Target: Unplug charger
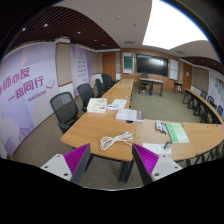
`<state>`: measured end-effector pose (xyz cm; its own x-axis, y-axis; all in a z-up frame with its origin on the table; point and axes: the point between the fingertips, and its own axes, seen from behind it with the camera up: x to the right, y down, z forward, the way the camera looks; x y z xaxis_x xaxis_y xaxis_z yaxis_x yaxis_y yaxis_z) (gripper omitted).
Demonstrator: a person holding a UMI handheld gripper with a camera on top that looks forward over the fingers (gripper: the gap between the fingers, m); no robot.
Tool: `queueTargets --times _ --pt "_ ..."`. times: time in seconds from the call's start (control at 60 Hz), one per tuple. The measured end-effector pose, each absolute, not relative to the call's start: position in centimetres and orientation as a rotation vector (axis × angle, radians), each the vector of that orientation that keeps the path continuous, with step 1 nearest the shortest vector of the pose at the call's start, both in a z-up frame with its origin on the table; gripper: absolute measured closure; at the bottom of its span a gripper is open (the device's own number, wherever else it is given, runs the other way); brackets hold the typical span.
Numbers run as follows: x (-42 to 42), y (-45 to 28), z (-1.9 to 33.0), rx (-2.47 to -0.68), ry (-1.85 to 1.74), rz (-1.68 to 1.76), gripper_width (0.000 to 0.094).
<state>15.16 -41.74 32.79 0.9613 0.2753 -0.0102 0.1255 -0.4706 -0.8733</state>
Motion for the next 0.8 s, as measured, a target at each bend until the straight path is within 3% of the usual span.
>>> queueTargets --times 0.15,0.433,0.567,0.8 --pt "16.5 -42.2 29.1 -2.107 -0.279 0.196 0.0077" --pt "29.9 -36.8 13.8 -2.158 -0.256 0.068 0.0074" --pt "37.9 -30.5 9.7 -2.127 -0.153 0.024 0.0078" --pt "46.9 -17.7 7.1 -2.051 -0.035 -0.085 0.0079"
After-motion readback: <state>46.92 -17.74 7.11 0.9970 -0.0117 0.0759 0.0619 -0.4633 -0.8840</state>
